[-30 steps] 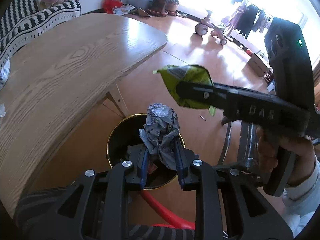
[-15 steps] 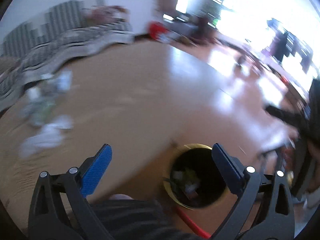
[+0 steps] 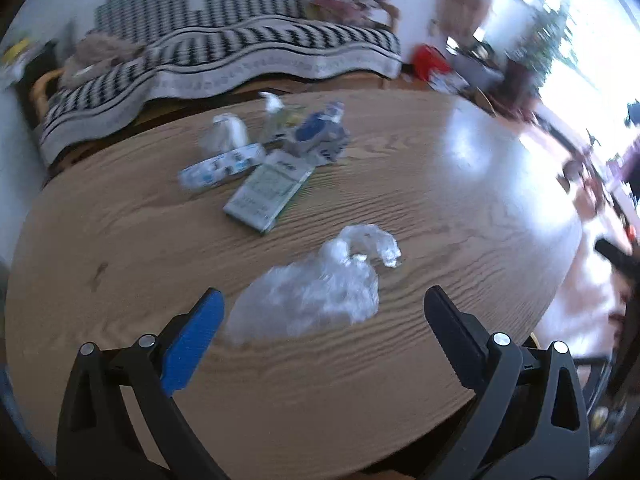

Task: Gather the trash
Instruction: 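Grasp the clear plastic bag with the left gripper while the right gripper grasps the blue-white wrapper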

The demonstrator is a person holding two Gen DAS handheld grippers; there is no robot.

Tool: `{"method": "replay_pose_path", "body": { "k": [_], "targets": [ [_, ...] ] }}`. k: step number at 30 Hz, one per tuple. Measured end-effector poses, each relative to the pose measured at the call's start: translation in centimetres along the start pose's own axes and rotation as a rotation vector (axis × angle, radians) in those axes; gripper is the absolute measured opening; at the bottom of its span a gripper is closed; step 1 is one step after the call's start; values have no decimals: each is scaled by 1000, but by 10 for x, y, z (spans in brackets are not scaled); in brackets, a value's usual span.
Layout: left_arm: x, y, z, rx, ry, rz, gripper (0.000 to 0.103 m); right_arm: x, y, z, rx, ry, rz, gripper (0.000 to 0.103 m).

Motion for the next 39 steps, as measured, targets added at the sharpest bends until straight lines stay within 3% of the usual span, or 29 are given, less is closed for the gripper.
{"method": "replay_pose_path", "body": {
  "k": [4,9,10,12,13,15,23,29,32,33,34,35,39],
  "targets": [
    [-4,-6,38,55,3,73,97,34,25,28,-4,35,-47,97],
    [4,-13,66,63,-27,57,97,67,43,73,39,51,-115,97],
    [5,-13,69,60,-31,59,93,74,45,81,52,55,-130,97],
    [8,-13,75,62,-66,54,47,89,48,100,82,88,-153,97],
    [11,-13,80,77,-80,33,15,96,49,108,92,101,-160,97],
    [15,-15,89,96,-133,-3,7,113,50,126,118,129,-169,97],
    [20,-16,96,35,-174,-64,3,186,47,212,183,205,-219,97],
    [20,-14,94,28,-186,-68,3,213,41,265,221,209,-226,92],
    [20,-14,94,29,-184,-54,3,220,35,284,261,219,-212,78],
    [20,-14,94,30,-188,-58,3,222,35,288,266,217,-217,68],
    [20,-14,95,30,-191,-62,3,222,33,290,267,216,-219,45],
    [21,-13,96,31,-191,-64,3,223,32,291,266,225,-215,32],
    [22,-13,96,32,-167,-61,2,218,30,277,240,228,-228,20]
  ]
}}
Point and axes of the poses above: each gripper's, at about its wrist camera, not at the fingertips, and z roughly the way its jaws point, x to its left, y to its top, the point moved 9 cm from there along z, roughly the way its jaws point, and after that the axes turned 5 degrees about -x, right-handed, at the moved point
